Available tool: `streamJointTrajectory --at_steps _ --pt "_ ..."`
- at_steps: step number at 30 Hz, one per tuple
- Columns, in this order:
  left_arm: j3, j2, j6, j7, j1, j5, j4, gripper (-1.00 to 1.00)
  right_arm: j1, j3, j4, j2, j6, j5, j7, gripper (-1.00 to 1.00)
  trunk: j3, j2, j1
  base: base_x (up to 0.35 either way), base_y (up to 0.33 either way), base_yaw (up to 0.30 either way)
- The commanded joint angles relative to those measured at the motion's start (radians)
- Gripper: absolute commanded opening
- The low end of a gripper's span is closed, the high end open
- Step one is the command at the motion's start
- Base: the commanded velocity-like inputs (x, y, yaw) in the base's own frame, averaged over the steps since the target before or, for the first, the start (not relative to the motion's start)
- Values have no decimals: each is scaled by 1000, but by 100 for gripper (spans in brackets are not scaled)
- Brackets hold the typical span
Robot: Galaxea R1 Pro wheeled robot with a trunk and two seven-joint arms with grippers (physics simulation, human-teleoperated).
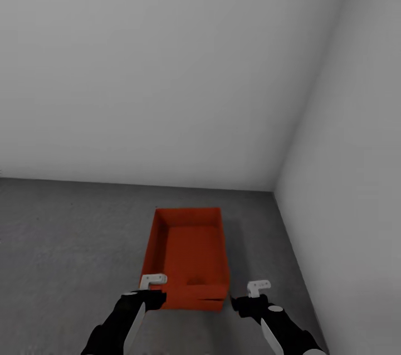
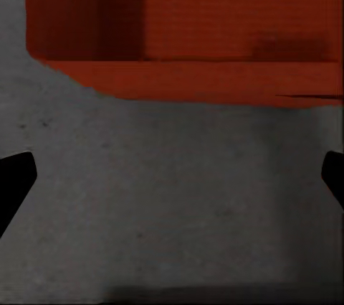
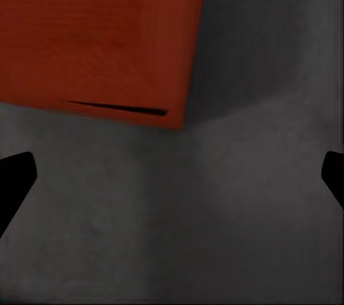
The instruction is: Move the two storage containers from the living room to the garage. In the garage, place one container on the floor and stack the other container on top of it (either order is fine).
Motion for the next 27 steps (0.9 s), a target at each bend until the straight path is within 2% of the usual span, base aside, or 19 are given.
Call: streamJointTrajectory --at_steps 1,8,18,24,27 --pt "4 -1 5 -2 0 -7 -2 100 0 2 -2 0 6 0 1 100 2 7 -5 -285 -55 0" --pt "4 1 5 -2 0 -7 -2 100 0 2 -2 0 6 0 1 100 24 56 -31 -225 -18 0" --pt "15 16 -1 -3 0 -7 -1 100 0 2 -2 0 6 0 1 100 56 126 -70 -18 -1 0" --pt "91 22 -6 -6 0 -9 15 100 0 2 -2 0 6 0 1 100 74 168 -93 0 0 0" --pt "110 37 -47 -6 0 -9 66 100 0 2 -1 0 5 0 1 100 84 189 -104 0 0 0"
